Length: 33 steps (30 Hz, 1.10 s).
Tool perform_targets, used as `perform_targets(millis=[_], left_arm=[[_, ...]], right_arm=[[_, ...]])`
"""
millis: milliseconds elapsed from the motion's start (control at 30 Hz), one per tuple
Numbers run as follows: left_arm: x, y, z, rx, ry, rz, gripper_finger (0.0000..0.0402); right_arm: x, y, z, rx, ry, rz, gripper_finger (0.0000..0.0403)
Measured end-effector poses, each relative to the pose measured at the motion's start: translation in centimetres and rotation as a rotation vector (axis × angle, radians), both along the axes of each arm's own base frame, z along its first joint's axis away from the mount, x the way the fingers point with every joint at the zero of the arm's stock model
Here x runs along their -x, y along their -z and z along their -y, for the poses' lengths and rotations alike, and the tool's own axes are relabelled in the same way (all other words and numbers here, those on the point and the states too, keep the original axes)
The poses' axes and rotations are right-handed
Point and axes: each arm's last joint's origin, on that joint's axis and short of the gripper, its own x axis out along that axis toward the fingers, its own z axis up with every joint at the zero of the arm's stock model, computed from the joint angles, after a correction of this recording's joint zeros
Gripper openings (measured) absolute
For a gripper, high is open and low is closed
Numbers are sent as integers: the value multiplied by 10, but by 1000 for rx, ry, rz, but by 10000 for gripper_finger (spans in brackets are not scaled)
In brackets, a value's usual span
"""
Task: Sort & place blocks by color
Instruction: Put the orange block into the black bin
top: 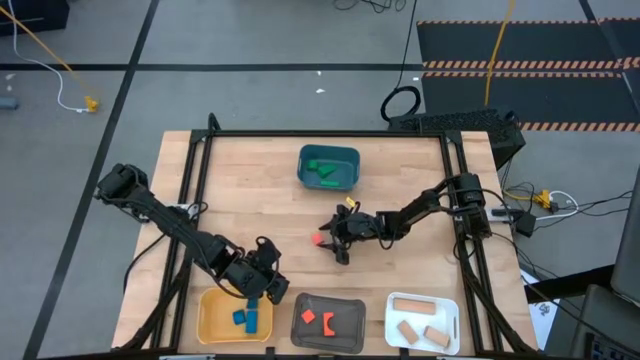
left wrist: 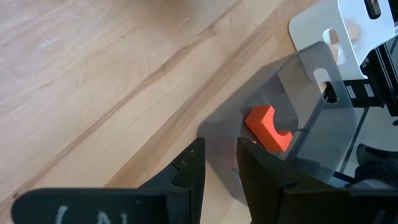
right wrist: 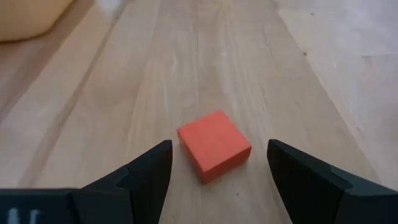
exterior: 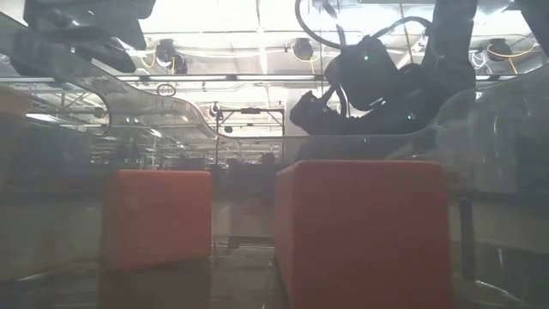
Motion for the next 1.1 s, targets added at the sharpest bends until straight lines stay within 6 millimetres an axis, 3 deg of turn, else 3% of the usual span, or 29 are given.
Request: perform_targets(millis=[500,633,867,1100], left_arm=[[0,0,0,0,1,0,93],[0,0,0,0,1,0,93],[0,0,0,-1,1,0,93],[0,0,0,-1,1,-1,93]], right_arm=[[-14,26,-1,-1,4,96,249],[-14,27,-1,-2,4,94,216],[-13,30,-1,-9,12,59,120],[-13,15,-1,-52,15,60,120]])
